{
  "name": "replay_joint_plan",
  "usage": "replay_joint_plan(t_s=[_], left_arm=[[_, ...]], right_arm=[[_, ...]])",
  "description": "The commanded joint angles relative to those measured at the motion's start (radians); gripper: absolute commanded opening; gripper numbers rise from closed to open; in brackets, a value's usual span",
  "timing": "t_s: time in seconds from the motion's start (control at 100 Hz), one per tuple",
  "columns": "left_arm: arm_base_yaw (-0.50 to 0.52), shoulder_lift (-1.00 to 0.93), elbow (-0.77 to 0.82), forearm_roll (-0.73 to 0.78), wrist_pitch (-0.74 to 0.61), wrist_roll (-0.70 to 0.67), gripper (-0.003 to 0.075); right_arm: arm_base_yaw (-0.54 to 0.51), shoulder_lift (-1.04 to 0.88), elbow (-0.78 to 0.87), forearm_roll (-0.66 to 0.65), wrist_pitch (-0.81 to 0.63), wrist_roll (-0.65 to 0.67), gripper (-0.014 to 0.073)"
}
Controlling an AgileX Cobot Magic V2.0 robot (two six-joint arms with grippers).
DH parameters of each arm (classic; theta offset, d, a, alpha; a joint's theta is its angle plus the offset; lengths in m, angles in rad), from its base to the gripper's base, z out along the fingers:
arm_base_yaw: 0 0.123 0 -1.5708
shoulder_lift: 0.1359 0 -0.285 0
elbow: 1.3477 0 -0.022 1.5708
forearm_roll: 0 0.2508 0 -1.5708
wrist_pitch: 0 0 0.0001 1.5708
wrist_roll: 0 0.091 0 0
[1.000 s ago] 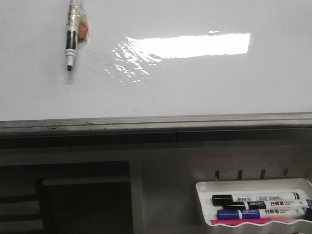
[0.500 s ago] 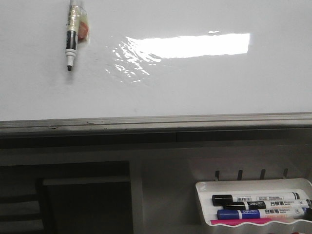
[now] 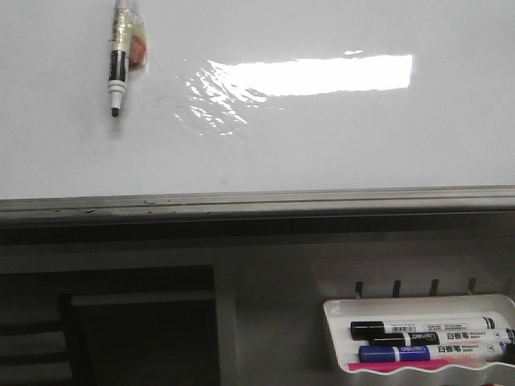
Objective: Write number 7 on whiteboard
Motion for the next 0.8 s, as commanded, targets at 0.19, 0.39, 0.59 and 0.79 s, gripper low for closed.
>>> replay_joint_plan(t_s=[0.19, 0.39, 0.59, 0.79], left_arm=[[-0.002, -0.03, -0.012, -0.204, -0.045, -0.007, -0.002], [-0.002, 0.056, -0.153, -0.072, 0.129, -0.002, -0.002], [-0.002, 0.262, -0.332, 0.039, 0.313, 0.142, -0.002], [-0.002, 0.444, -0.488, 0.039, 0.463, 0.218, -0.002]], right_arm=[[0.001, -0.019, -0.018, 0.202, -0.026, -0.003, -0.0059], [0.001, 0.088, -0.152, 0.131, 0.145, -0.003, -0.0053], [0.001, 0.335, -0.327, 0.058, 0.324, -0.024, -0.0053], [0.001, 0.544, -0.49, 0.058, 0.425, -0.096, -0.0053]])
